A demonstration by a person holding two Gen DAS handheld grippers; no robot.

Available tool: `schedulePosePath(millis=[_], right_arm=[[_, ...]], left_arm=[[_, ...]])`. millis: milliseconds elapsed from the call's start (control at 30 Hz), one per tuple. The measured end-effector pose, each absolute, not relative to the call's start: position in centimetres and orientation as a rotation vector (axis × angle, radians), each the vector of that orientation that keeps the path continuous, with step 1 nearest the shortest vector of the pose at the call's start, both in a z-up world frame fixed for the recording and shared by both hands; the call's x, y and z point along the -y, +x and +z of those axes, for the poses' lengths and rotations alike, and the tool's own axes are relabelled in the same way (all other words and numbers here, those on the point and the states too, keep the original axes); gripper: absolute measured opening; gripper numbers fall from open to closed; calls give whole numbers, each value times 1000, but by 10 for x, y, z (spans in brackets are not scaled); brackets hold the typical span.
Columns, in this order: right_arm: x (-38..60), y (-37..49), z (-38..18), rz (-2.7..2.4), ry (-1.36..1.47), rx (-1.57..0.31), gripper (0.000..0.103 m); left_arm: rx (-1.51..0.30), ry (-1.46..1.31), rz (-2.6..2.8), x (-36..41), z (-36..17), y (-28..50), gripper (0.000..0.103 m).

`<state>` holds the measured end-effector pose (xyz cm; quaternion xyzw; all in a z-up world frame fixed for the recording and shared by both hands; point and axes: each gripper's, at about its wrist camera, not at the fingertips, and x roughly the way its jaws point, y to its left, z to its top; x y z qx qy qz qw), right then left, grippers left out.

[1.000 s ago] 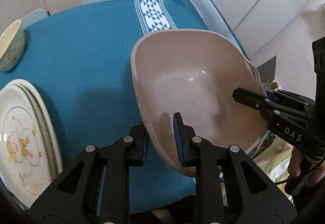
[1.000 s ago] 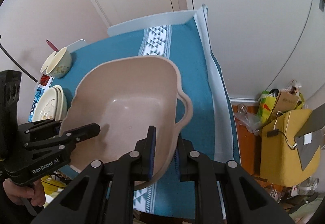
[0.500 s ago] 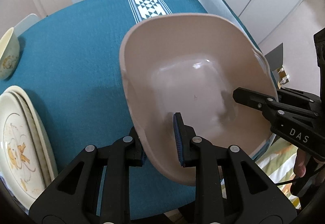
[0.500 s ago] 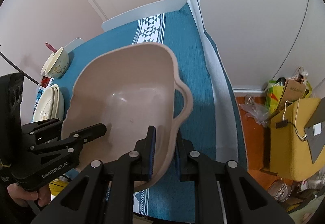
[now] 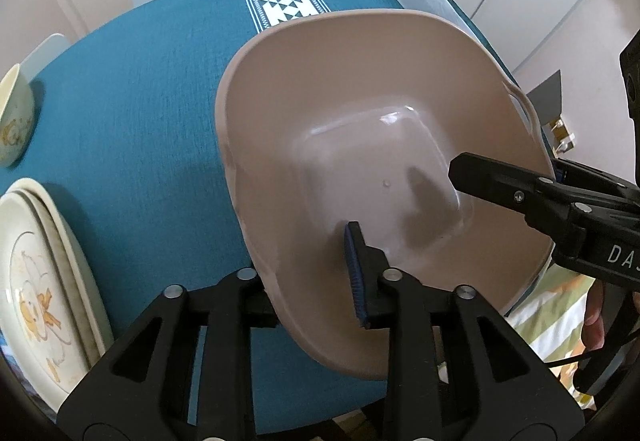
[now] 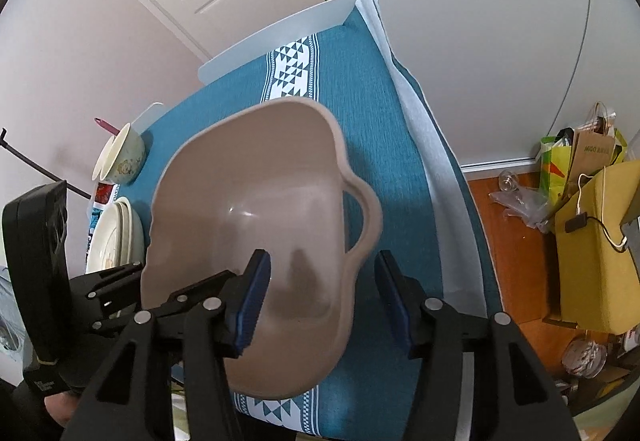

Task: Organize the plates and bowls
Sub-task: 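Lower the beige dish onto the cloth and open the left tool, then reach the left tool to the cream bowl and grasp its rim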

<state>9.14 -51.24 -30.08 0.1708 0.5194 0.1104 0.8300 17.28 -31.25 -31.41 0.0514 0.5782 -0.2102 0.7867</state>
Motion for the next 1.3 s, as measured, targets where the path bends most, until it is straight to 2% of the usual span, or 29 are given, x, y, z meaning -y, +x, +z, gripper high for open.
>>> schedulePosePath(millis=[33, 67, 100, 133, 333, 567, 667, 833, 867, 900, 967, 1000, 1100, 1300], right_arm=[[512, 92, -301, 234, 366, -1102, 50], [512, 91, -301, 234, 371, -1101, 50], [513, 92, -301, 234, 377, -1099, 50], [513, 91, -301, 235, 384, -1100, 50], [513, 89, -295, 235, 389, -1082, 50], [520, 83, -266, 194, 361, -1029, 51], [525, 79, -247, 157, 316, -996, 68], [516, 74, -188, 178, 227, -879, 69], [510, 74, -175, 196, 206, -849, 72], [501, 74, -158, 228, 186, -810, 82], [483, 76, -134, 291, 169, -745, 96], [473, 78, -123, 325, 163, -712, 99], [437, 86, -98, 412, 145, -635, 102], [352, 121, -83, 444, 43, -651, 102]], left_arm=[[-1242, 117, -449, 313, -314, 173, 51], [-1232, 119, -442, 313, -313, 174, 81], [-1213, 120, -435, 312, -311, 172, 90], [-1183, 123, -426, 311, -306, 171, 93], [-1187, 141, -426, 310, -301, 170, 93], [-1160, 152, -405, 299, -268, 165, 93], [-1130, 142, -390, 287, -247, 160, 93], [-964, 86, -322, 246, -179, 147, 93], [-920, 68, -302, 235, -163, 143, 93], [-874, 50, -280, 223, -148, 139, 94], [-778, 11, -217, 197, -118, 133, 103], [-742, -3, -186, 186, -109, 131, 103], [-701, -33, -117, 146, -91, 131, 103], [-824, -126, -5, 59, -113, 170, 103]])
